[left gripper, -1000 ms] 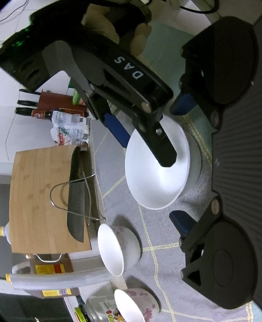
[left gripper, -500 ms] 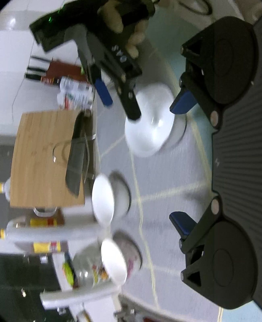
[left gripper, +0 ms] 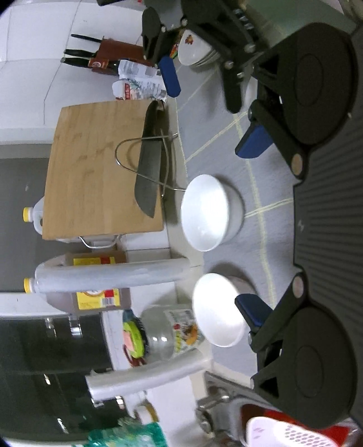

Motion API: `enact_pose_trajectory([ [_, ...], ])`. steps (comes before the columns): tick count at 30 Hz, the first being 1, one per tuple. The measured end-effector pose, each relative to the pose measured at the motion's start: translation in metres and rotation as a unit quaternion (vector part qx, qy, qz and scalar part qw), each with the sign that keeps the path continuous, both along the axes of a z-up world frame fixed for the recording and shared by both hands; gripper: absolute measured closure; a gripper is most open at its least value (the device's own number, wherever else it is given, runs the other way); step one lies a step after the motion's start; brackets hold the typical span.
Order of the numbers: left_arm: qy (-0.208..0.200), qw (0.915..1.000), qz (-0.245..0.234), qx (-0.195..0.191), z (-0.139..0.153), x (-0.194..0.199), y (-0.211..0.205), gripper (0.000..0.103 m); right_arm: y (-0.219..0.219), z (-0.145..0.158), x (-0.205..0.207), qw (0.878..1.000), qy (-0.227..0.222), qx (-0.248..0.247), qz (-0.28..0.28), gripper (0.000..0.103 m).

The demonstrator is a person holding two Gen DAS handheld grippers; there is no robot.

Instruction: Organize plates and bowls

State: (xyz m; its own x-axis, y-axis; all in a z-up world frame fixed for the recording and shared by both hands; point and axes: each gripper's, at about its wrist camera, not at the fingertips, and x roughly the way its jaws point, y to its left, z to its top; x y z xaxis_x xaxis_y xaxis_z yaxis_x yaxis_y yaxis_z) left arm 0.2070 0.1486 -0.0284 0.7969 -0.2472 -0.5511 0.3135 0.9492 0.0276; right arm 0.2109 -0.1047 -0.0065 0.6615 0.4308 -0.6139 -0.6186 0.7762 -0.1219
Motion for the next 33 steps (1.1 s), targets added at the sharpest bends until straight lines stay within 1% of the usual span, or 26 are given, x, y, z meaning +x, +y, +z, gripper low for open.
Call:
enact_pose_trajectory([
  [4, -0.01, 0.9999, -0.011, 0.004, 0.002, 0.019, -0.008, 0.001, 0.006, -0.003, 0.007, 1.0, 0.0, 0.006, 0.004, 0.0],
  [7, -0.005, 0.9998, -0.019, 0.001, 0.003, 0.037, -0.015, 0.001, 0.007, -0.007, 0.013, 1.0, -0.012, 0.015, -0.007, 0.0],
  [8, -0.001, 0.9997, -0.024, -0.004, 0.003, 0.043, -0.016, 0.001, 0.006, -0.008, 0.016, 1.0, -0.011, 0.014, -0.006, 0.0],
  [11, 0.014, 0.9993, -0.029, -0.02, 0.001, 0.064, -0.018, 0.001, 0.007, -0.012, 0.028, 1.0, 0.018, 0.012, 0.008, 0.0],
  [17, 0.059, 0.9973, -0.026, -0.034, -0.005, 0.107, -0.023, 0.001, 0.014, -0.021, 0.045, 1.0, 0.022, -0.004, 0.022, 0.0],
  [21, 0.086, 0.9949, -0.026, -0.045, -0.011, 0.131, -0.026, 0.001, 0.018, -0.026, 0.058, 0.999, 0.036, -0.004, 0.038, 0.0],
  [25, 0.102, 0.9933, -0.024, -0.049, -0.019, 0.149, -0.028, 0.001, 0.022, -0.03, 0.07, 0.998, 0.043, -0.003, 0.049, 0.0],
  [29, 0.117, 0.9917, -0.024, -0.046, -0.027, 0.163, -0.03, 0.004, 0.027, -0.036, 0.083, 0.997, 0.054, -0.001, 0.058, 0.0],
  [33, 0.135, 0.9891, -0.028, -0.053, -0.033, 0.174, -0.032, 0.009, 0.033, -0.043, 0.092, 0.995, 0.063, -0.002, 0.071, 0.0],
])
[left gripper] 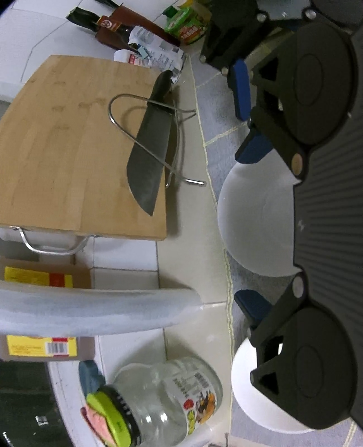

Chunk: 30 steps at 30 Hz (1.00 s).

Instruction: Organize plates and bowls

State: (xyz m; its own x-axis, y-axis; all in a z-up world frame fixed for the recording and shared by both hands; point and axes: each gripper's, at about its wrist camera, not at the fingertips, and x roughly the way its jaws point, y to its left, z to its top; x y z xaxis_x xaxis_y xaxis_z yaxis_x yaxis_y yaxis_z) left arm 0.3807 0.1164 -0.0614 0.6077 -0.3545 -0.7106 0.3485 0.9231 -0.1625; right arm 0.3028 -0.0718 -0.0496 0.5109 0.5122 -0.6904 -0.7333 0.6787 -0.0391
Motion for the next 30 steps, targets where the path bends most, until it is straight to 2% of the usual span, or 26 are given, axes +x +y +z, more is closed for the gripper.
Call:
enact_pose_trajectory([
  [6, 0.017, 0.9998, -0.004, -0.001, -0.008, 0.01, -0.002, 0.024, 0.008, -0.012, 0.014, 1.0, 0.021, 0.001, 0.006, 0.001],
  [8, 0.02, 0.9998, -0.005, -0.001, -0.01, 0.011, -0.002, 0.024, 0.009, -0.015, 0.018, 1.0, 0.023, -0.001, 0.005, 0.002],
  [11, 0.024, 0.9997, -0.004, -0.004, -0.013, 0.013, 0.0, 0.026, 0.011, -0.018, 0.022, 1.0, 0.028, -0.004, 0.005, 0.011],
  [15, 0.027, 0.9996, -0.006, -0.009, -0.015, 0.016, 0.001, 0.032, 0.011, -0.02, 0.025, 1.0, 0.028, -0.004, 0.005, 0.016],
  [30, 0.023, 0.9995, -0.016, -0.016, -0.014, 0.015, 0.002, 0.033, 0.01, -0.017, 0.024, 1.0, 0.029, 0.004, 0.006, 0.019],
])
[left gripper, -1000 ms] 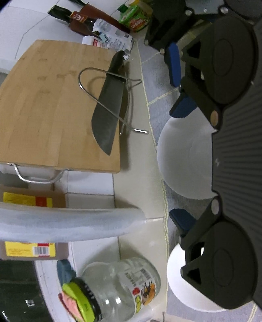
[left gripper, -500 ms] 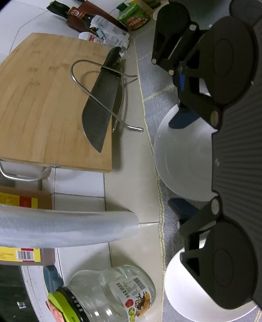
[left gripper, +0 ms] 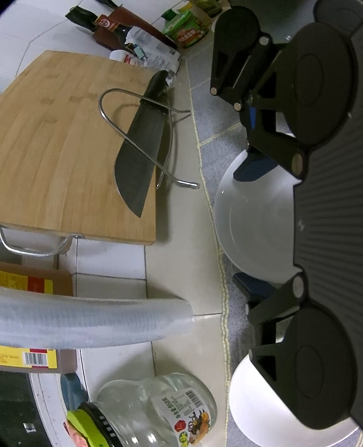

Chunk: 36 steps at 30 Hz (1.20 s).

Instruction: Organize plates and bowls

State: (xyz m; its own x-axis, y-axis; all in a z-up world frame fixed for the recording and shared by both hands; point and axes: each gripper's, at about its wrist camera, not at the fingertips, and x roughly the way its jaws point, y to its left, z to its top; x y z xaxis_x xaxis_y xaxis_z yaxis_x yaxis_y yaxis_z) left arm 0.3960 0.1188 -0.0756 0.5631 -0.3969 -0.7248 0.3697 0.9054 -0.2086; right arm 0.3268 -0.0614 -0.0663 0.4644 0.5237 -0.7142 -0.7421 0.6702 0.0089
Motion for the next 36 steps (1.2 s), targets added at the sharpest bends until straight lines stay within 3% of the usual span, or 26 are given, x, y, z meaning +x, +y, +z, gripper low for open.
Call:
enact_pose_trajectory([
  [14, -0.022, 0.9996, -0.018, -0.001, 0.017, -0.018, -0.01, 0.033, -0.012, 0.02, -0.015, 1.0, -0.015, 0.003, -0.001, 0.019],
  [36, -0.061, 0.9976, -0.034, -0.006, 0.05, -0.081, -0.028, 0.032, -0.031, 0.042, -0.065, 0.999, -0.042, 0.006, -0.004, 0.019],
])
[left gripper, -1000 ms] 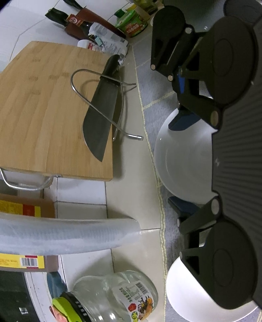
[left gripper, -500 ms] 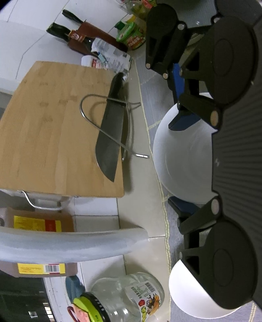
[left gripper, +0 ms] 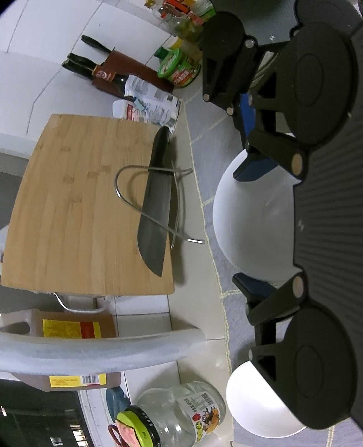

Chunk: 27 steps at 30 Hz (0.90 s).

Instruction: Organize plates and bowls

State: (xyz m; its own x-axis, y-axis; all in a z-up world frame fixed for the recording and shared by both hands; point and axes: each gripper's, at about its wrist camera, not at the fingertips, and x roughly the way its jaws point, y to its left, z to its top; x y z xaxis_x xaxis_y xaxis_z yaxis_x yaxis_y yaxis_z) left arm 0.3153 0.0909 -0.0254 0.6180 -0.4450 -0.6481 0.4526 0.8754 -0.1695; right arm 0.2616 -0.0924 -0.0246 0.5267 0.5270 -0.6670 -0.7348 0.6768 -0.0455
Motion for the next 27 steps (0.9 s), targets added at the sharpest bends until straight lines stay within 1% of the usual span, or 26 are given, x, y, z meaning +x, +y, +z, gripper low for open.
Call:
enact_pose_trajectory([
  [12, -0.01, 0.9999, -0.007, -0.005, 0.008, -0.027, -0.012, 0.032, -0.01, 0.006, -0.021, 1.0, -0.008, 0.001, -0.007, 0.019],
  [27, -0.008, 0.9997, -0.018, -0.011, 0.011, -0.063, -0.022, 0.032, -0.021, 0.007, -0.047, 1.0, -0.009, 0.004, -0.012, 0.019],
])
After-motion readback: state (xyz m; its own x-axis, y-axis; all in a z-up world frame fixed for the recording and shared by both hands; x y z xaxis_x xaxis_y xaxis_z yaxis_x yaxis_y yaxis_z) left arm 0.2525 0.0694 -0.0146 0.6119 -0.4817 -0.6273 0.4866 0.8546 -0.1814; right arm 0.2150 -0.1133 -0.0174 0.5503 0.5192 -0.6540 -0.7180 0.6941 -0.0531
